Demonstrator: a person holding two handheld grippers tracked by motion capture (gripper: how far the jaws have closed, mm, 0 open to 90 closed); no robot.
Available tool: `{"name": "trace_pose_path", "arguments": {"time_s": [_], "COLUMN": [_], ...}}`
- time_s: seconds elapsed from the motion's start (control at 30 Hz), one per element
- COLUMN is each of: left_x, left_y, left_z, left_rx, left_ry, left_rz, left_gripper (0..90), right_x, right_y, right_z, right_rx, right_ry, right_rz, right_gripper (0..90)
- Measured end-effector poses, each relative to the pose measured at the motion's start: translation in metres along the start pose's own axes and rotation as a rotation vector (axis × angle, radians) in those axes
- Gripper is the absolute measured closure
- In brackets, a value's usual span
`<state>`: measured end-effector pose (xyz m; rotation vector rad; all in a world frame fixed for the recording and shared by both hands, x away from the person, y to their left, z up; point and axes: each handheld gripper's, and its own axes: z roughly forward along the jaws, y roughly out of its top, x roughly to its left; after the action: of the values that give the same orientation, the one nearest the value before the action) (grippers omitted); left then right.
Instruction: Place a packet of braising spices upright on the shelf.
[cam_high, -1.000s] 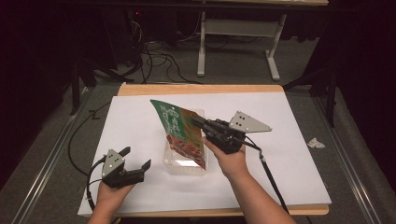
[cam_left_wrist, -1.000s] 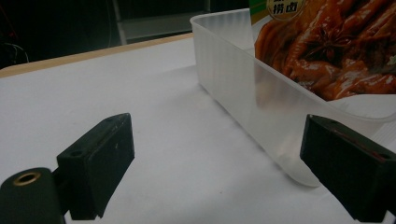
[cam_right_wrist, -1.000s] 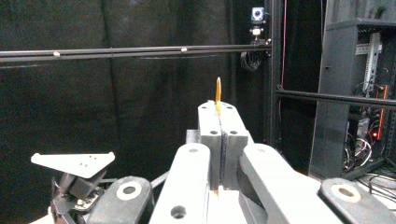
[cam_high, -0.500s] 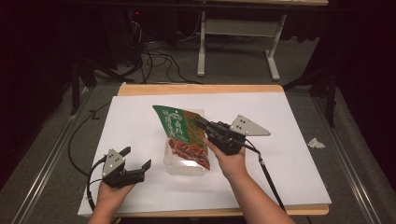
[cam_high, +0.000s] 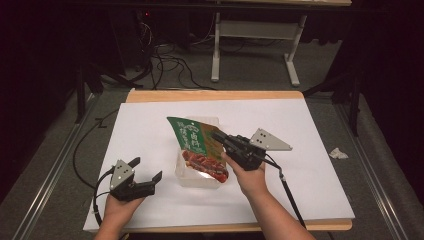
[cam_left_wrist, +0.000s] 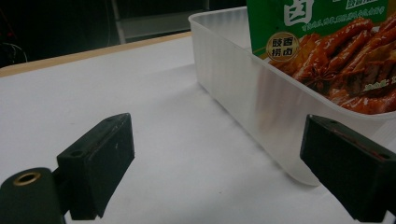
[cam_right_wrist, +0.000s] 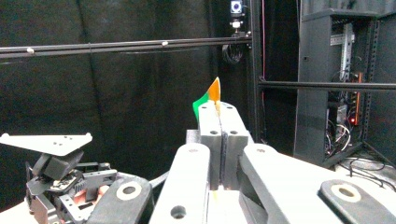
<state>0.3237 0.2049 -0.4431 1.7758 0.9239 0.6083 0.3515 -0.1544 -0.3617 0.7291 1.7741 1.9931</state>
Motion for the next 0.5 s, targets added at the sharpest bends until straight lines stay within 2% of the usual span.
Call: {"name": "trace_pose_path", "arguments": {"time_s": [0.23,0.5], "left_x": [-0.0006,-0.0006], "left_y": [0.0001,0.0003], "left_z": [0.0001,0.0], "left_rx": [-0.003,-0.004], "left_ry": [0.001,0.0], "left_rz": [0.0,0.0], "left_gripper": [10.4,10.4], "right_x": [-0.0002,0.0025], "right_y": [-0.0025,-0.0043], "right_z": [-0.0069,-0.0096], "right_rx": [0.001,0.023], "right_ry": [-0.004,-0.013], "right_rz": [0.015,0.007], "right_gripper": [90.0,90.0]}}
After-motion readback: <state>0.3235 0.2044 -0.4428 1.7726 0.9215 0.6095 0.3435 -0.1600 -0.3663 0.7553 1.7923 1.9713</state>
